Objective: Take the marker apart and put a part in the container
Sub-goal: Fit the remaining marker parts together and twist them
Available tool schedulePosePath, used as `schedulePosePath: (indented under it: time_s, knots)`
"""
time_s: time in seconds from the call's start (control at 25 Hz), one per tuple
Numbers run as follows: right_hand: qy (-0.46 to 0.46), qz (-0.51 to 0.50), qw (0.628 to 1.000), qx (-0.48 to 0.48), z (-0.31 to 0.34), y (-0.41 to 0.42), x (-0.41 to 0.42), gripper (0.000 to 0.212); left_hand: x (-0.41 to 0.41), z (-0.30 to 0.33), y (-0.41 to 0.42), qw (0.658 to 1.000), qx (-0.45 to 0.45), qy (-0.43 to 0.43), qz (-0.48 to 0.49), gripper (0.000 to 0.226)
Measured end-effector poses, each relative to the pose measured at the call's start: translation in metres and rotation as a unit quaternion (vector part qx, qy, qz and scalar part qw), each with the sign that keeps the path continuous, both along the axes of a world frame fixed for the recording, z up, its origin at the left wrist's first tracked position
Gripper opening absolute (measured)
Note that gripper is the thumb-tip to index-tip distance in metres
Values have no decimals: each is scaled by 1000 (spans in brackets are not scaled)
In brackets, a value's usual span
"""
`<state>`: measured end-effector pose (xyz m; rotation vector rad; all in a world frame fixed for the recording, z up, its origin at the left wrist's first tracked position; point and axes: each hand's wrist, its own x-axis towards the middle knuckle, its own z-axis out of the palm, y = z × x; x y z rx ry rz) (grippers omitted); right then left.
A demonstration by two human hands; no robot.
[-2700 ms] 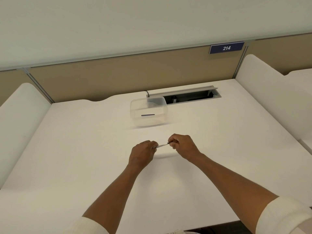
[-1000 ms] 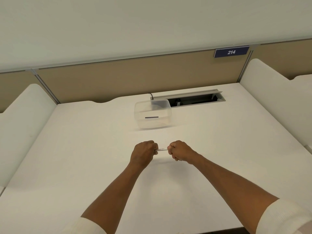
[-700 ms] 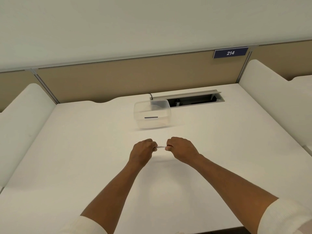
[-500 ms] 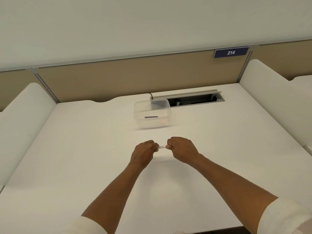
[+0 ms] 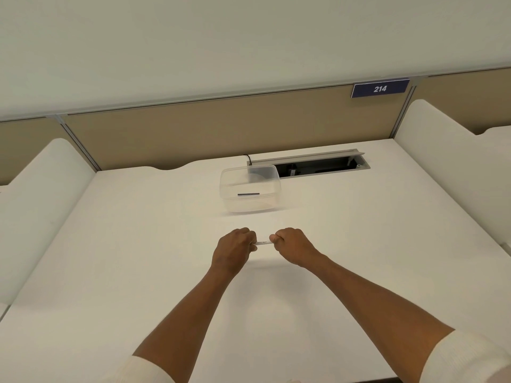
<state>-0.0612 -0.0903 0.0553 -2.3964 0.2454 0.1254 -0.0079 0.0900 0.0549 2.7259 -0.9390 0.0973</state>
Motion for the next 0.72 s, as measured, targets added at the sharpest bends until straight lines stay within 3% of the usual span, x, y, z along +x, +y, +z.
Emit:
schedulePosePath:
  time_s: [0.16, 0.32, 0.48, 0.72]
  knots:
    - [-20, 1, 1000, -3, 1, -4, -1, 42, 5, 4, -2, 1000, 8, 2, -11, 7]
    - [-85, 62, 988, -113, 9, -13, 0, 26, 6, 4, -1, 1000, 2, 13, -18, 12]
    - [-130, 69, 973, -180, 9, -15, 3, 28, 6, 3, -4, 1000, -8, 20, -15, 14]
    - [-17, -6, 997, -73, 6, -5, 3, 38, 6, 1, -3, 998, -14, 57, -6, 7]
